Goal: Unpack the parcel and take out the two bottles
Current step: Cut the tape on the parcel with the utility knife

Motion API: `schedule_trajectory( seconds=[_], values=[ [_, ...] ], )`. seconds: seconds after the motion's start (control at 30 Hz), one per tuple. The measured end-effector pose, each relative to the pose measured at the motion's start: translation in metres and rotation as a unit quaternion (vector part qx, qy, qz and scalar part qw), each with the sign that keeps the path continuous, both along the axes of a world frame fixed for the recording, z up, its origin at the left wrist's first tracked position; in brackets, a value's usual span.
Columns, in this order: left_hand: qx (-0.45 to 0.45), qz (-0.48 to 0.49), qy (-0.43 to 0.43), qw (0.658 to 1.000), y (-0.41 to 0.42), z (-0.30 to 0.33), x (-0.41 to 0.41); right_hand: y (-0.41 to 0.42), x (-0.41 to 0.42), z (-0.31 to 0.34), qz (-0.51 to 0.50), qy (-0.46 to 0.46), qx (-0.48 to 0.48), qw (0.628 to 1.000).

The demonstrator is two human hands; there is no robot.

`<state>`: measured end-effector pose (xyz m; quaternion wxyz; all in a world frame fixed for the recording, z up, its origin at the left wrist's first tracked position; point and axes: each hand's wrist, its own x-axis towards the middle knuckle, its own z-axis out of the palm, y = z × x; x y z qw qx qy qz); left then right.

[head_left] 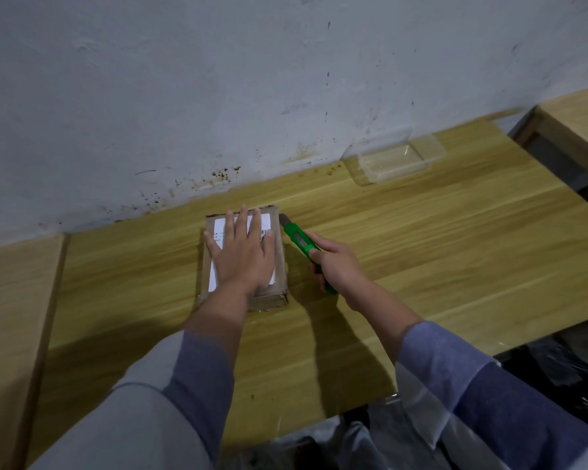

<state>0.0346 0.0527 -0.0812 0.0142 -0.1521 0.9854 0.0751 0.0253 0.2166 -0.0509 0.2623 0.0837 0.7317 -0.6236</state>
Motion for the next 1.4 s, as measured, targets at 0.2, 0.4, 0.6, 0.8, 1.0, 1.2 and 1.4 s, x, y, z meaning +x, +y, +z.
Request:
schedule_trajectory(
  seconds=[0.2,0.4,0.6,0.8,1.0,1.2,1.4],
  values=[
    [0.0,0.007,-0.006,1.0,-0.001,0.0,-0.003,-0.006,0.002,0.0,0.004,0.022,0.031,0.999],
    [0.006,0.009,-0.003,1.0,0.0,-0.001,-0.002,0.001,0.025,0.001,0.002,0.015,0.022,1.0],
    [0.006,0.01,-0.006,1.0,0.001,0.002,-0.001,0.001,0.035,0.005,0.003,0.016,0.038,0.999],
    [0.001,0.01,-0.009,1.0,0.002,0.004,0.0,0.006,0.046,0.007,0.004,0.023,0.05,0.998],
    [0.008,0.006,-0.011,1.0,0.002,0.005,0.0,0.008,0.057,0.003,0.002,0.034,0.06,0.998],
    [0.015,0.005,-0.004,1.0,0.001,0.005,0.001,0.012,0.069,0.003,0.001,0.044,0.081,0.996],
    [0.017,0.006,0.0,1.0,0.0,0.006,0.001,0.017,0.083,0.002,-0.004,0.05,0.094,0.994]
  ],
)
